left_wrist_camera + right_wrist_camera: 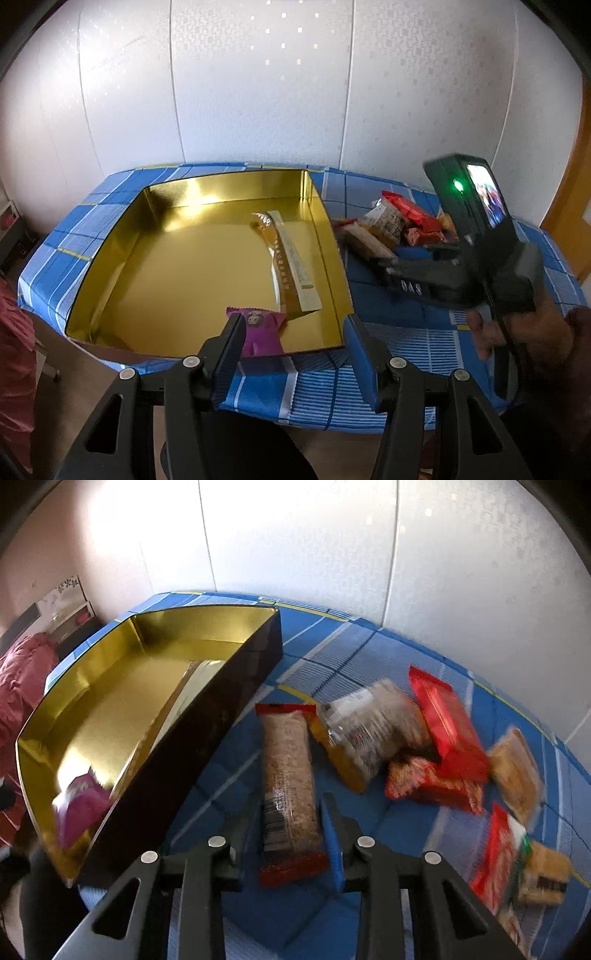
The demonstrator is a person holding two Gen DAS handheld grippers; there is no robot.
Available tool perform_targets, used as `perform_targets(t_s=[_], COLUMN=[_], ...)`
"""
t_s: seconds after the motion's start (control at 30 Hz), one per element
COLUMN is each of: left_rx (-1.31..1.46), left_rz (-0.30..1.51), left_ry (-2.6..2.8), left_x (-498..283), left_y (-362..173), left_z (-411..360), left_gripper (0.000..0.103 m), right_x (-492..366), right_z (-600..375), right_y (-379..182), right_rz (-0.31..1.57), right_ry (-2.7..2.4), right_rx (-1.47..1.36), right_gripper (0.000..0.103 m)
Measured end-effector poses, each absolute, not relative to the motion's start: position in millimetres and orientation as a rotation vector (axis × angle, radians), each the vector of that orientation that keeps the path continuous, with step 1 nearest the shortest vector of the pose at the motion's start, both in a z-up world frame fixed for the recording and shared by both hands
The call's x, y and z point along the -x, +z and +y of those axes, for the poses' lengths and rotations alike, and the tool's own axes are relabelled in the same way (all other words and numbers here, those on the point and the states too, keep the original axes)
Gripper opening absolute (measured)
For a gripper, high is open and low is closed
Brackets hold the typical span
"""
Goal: Organize snacks
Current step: 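Reach the left tool to the clear red-ended granola bar and grasp it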
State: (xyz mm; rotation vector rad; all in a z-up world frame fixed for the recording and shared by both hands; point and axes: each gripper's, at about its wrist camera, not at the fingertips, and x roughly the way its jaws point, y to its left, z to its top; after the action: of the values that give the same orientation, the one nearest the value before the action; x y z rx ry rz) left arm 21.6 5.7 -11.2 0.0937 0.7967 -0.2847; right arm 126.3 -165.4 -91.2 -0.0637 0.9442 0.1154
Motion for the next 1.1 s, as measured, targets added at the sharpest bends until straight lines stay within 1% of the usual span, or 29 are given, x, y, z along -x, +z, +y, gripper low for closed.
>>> perform_targets(t_s=[0.1,0.13,0.17,0.2,0.4,0.63,0.7,0.73,0.8,0.83,0.87,0.9,0.97,1.1], left_rx=[-0.094,-0.098,-0.101,-0.104,-0.132,-0.102,-0.106,-0.103,-0.08,-0.054,-0.032,-0.018,0.014,0.015], left_rz=[0.799,0.8,0.801,0.804,0.867,0.996,1.02,1.029,1.058,1.07,1.079,1.094,1.12,1.112], left_ry=[-0.324,-0.339,-0.35,-0.376,-0.507,-0.567,-0.551,-0.546,-0.508,-0.491,-0.473,-0.45,-0.423,-0.365], left_x=[-25,-25,-26,-26,-27,-38,-42,-46,-55,-61,-65,-70,-77,-84], left_y=[-8,-7,-7,-5,-6,-25,-31,-34,-40,-43,-45,-49,-56,-61], left_z=[-2,-7,-11,-18,-57,-98,-110,-113,-120,-122,-123,-125,-129,-134], left_gripper=[0.057,0.059,0.06,0.061,0.061,0.06,0.06,0.06,0.06,0.06,0.06,0.06,0.059,0.06], right_x=[-101,-94,-84,-73,-16,32,44,47,48,46,46,45,42,37], right_z=[-179,-184,-191,-199,-237,-266,-273,-276,-280,-281,-280,-278,-273,-262], right_y=[-93,-93,-92,-91,-81,-93,-97,-98,-99,-98,-98,-99,-101,-103], right_rz=[0.968,0.969,0.968,0.963,0.895,0.896,0.865,0.851,0.83,0.822,0.813,0.81,0.813,0.822], right_ry=[0.119,0.113,0.107,0.104,0.019,-0.14,-0.176,-0.186,-0.18,-0.167,-0.152,-0.148,-0.138,-0.141], right_rx=[-0.011,-0.036,-0.069,-0.106,-0.208,-0.114,-0.098,-0.099,-0.118,-0.126,-0.13,-0.123,-0.095,-0.05], right_gripper=[0.032,0.034,0.04,0.042,0.046,0.047,0.05,0.051,0.056,0.064,0.071,0.073,0.082,0.087])
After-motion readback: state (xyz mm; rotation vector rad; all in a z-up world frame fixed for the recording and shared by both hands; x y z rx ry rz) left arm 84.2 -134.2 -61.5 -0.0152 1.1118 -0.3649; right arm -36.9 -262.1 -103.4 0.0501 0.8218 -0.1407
